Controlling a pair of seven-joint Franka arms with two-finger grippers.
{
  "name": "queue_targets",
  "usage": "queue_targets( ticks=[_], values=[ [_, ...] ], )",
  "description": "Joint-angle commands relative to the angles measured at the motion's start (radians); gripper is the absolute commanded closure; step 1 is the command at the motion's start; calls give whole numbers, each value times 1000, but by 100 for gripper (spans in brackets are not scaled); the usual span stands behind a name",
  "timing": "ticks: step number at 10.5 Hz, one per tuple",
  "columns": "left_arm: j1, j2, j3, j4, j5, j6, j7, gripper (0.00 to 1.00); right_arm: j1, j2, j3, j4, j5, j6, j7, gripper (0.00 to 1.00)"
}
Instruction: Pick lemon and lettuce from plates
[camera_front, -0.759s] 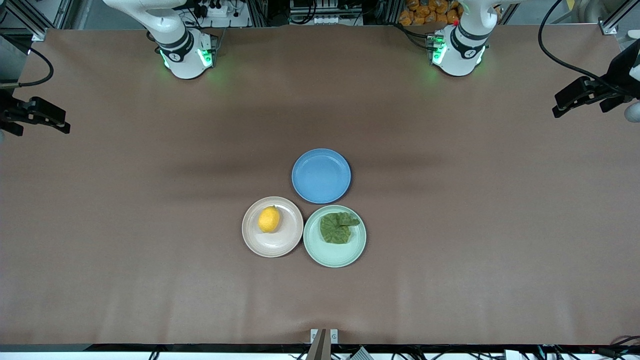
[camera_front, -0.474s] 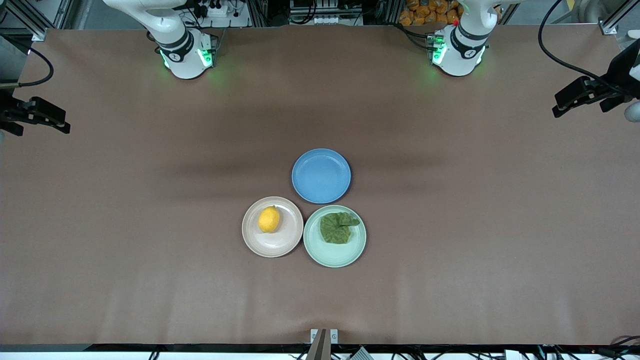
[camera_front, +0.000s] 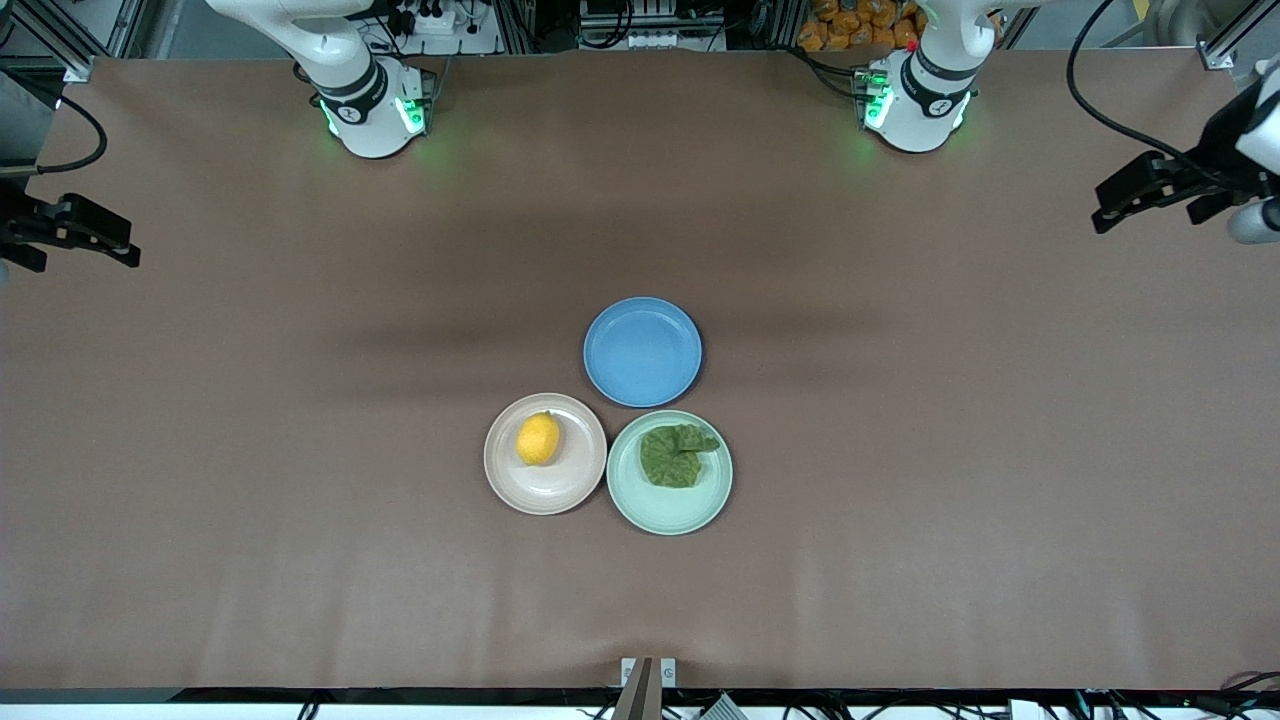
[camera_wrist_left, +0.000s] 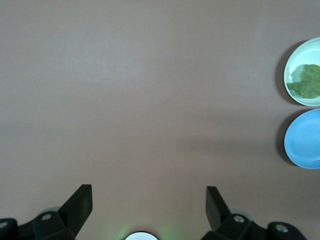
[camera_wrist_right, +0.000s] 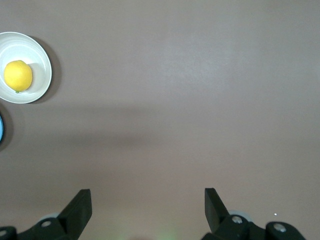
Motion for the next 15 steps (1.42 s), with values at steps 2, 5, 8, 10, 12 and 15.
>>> queue_targets(
  ticks=[2, 5, 8, 10, 12, 15],
  values=[
    [-5, 48, -95, 7, 16, 103, 29, 0, -2, 13, 1, 26, -5, -17, 6, 0],
    [-21, 127, -175, 7, 16, 223, 23, 0, -1, 13, 2, 26, -3, -17, 4, 0],
    [-108, 209, -186, 5, 21, 344, 15, 0, 7, 13, 2, 29, -3, -17, 4, 0],
    [-155, 264, -186, 5, 21, 407, 11, 0, 2, 11, 2, 35, -3, -22, 4, 0],
    [-211, 318, -186, 7, 21, 485, -2, 0, -1, 11, 2, 40, -3, -22, 1, 0],
    [-280, 385, -186, 7, 56, 574, -65, 0, 1, 11, 2, 42, -3, -22, -2, 0]
  ],
)
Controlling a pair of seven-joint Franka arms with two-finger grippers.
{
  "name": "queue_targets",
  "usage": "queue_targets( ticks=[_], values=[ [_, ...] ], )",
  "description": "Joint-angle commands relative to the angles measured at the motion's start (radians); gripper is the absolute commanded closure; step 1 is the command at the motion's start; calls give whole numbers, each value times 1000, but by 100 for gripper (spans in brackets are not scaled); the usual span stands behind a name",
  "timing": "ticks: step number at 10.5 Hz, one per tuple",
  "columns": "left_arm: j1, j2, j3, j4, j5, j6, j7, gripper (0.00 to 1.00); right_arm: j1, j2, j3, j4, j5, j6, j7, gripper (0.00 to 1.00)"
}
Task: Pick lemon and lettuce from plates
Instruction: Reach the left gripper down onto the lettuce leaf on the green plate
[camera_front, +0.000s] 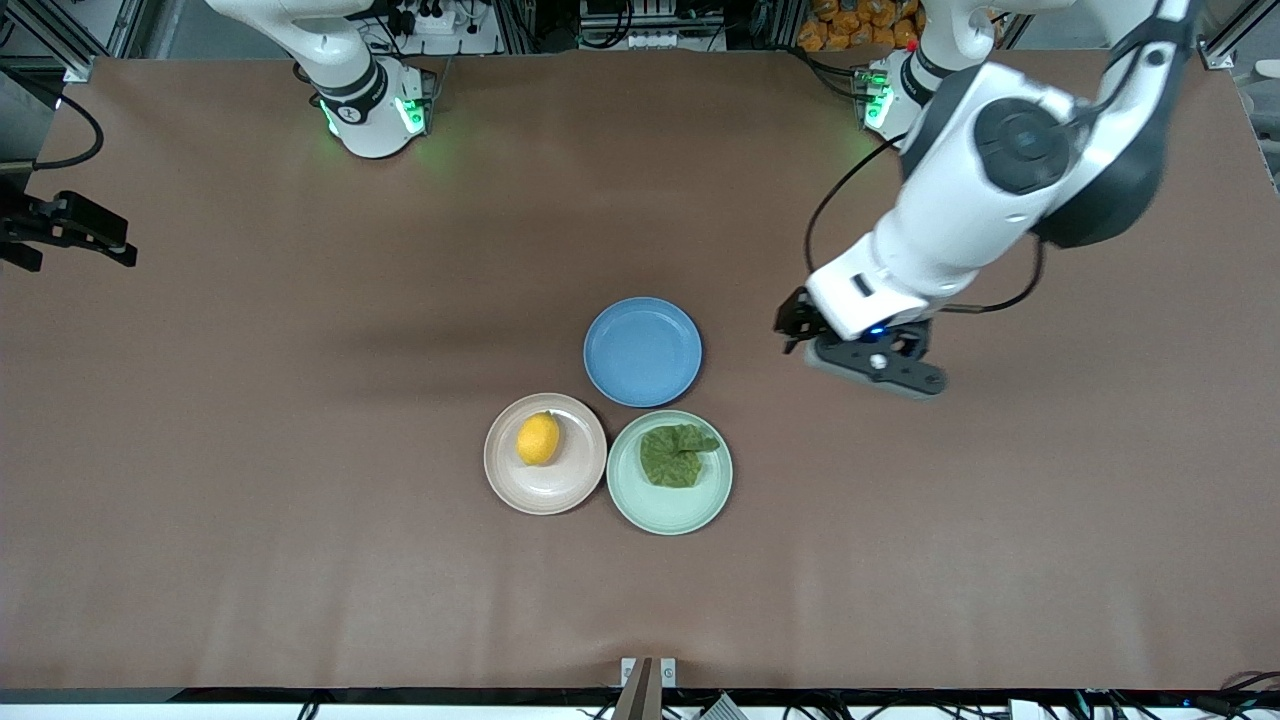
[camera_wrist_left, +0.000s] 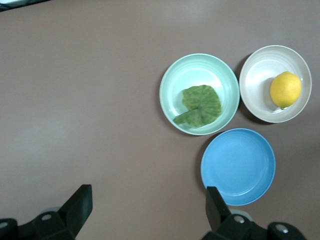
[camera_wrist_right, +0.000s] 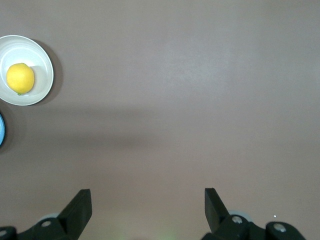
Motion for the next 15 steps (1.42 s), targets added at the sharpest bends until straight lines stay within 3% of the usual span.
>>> queue_targets(
  ticks=[1, 4, 8, 13, 15],
  values=[
    [-55, 68, 2, 17, 59, 64, -43, 0, -2, 10, 1, 28, -3, -21, -1, 0],
    [-121, 149, 6, 17, 65, 194, -43, 0, -4, 10, 0, 28, -3, -21, -1, 0],
    [-158, 313, 11, 20, 165, 438, -41, 0, 1, 8, 1, 26, -5, -21, 3, 0],
    [-161, 436, 15, 18, 248, 528, -40, 0, -2, 8, 1, 26, -5, -21, -2, 0],
    [-182, 470, 50, 20, 254, 567, -40, 0, 4, 8, 1, 26, -3, -21, 2, 0]
  ],
)
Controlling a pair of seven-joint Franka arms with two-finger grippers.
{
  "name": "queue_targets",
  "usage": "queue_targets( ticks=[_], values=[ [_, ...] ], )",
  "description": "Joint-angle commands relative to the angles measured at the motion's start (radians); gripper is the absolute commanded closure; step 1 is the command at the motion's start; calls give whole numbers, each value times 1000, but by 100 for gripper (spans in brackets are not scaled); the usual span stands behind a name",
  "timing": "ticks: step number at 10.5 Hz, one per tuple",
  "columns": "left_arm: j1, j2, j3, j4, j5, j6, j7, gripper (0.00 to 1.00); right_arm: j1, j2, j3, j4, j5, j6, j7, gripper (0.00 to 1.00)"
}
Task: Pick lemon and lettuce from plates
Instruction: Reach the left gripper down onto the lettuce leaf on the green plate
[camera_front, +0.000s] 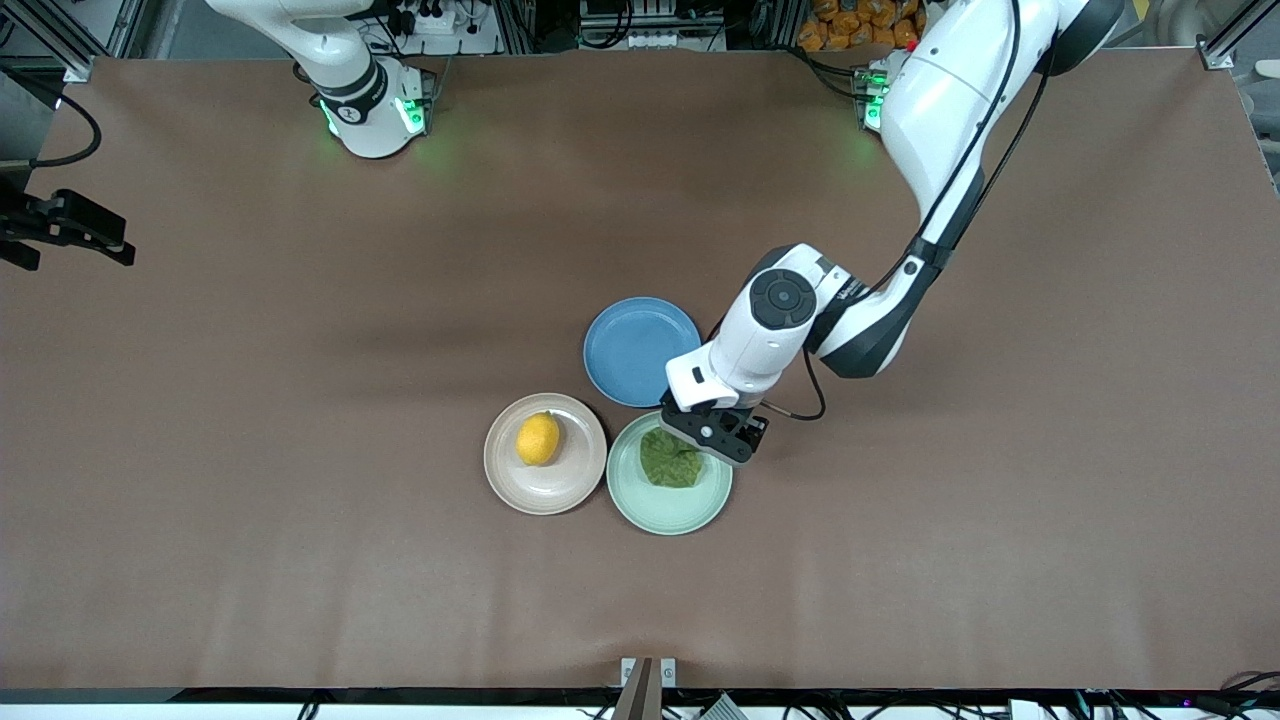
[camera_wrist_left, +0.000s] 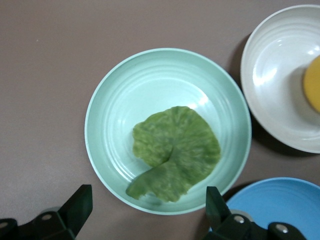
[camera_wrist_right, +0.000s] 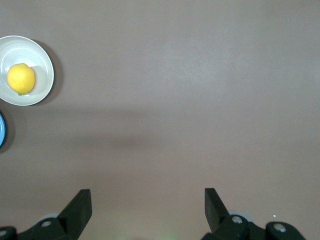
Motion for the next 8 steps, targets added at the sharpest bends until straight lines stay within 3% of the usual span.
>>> queue_targets(
  ticks=[1, 5, 8],
  values=[
    [-58, 47, 79, 20, 33, 59, -17, 0, 5, 7, 3, 18, -3, -16, 3, 0],
    [-76, 76, 108, 22, 33, 110, -17, 0, 41, 10, 6, 13, -3, 0, 22, 0],
    [-77, 95, 113, 23, 33, 142, -19, 0, 80, 68, 6, 10, 59, 47, 116, 0]
  ],
)
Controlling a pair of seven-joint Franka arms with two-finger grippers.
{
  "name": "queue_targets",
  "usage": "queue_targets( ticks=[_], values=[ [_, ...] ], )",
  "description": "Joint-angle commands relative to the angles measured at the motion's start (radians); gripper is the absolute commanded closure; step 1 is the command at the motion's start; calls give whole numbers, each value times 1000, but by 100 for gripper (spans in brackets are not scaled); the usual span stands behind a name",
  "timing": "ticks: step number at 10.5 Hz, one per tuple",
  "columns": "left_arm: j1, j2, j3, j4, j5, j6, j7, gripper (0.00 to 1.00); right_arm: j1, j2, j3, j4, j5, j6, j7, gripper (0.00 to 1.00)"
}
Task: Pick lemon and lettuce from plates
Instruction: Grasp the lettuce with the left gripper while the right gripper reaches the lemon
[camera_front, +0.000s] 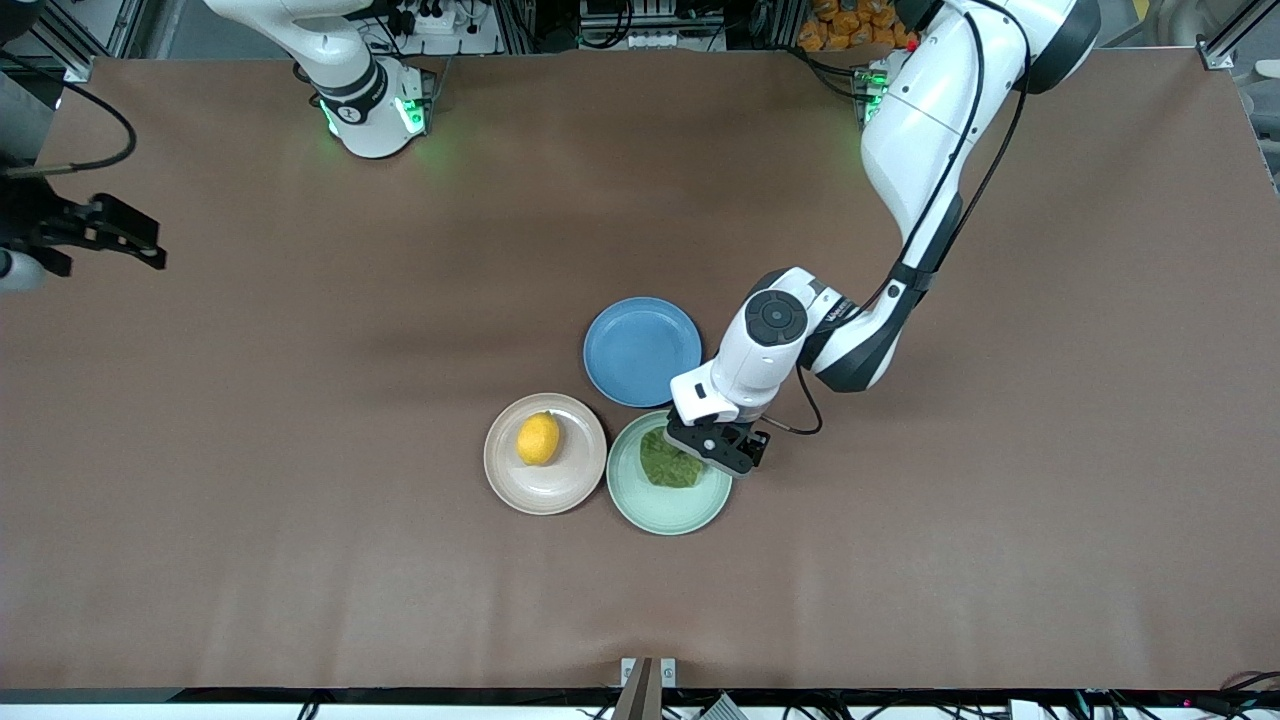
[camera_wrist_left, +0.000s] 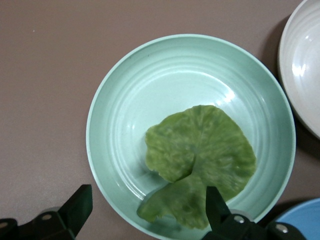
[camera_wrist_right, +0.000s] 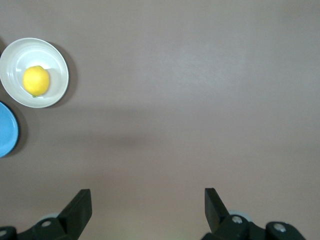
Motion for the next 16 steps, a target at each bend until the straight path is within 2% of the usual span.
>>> queue_targets(
  ticks=[1, 8, 11, 13, 14, 15, 16],
  values=[
    [-16, 32, 17, 21, 27, 50, -19, 0, 61, 69, -1, 10, 55, 44, 116, 0],
    [-53, 55, 46, 40, 25, 78, -51, 0, 161, 242, 10, 6, 90, 139, 318, 0],
    [-102, 66, 68, 54, 27, 78, -92, 8, 233, 330, 14, 0, 90, 243, 507, 0],
    [-102, 67, 74, 50, 28, 78, -93, 12, 268, 390, 25, -16, 95, 340, 566, 0],
    [-103, 69, 77, 47, 28, 78, -93, 16, 285, 426, 25, -17, 122, 378, 586, 0],
    [-108, 70, 77, 46, 39, 78, -93, 26, 305, 463, 25, -17, 149, 432, 612, 0],
    [-111, 71, 94, 44, 57, 78, -91, 41, 326, 500, 25, -16, 153, 479, 656, 0]
  ],
)
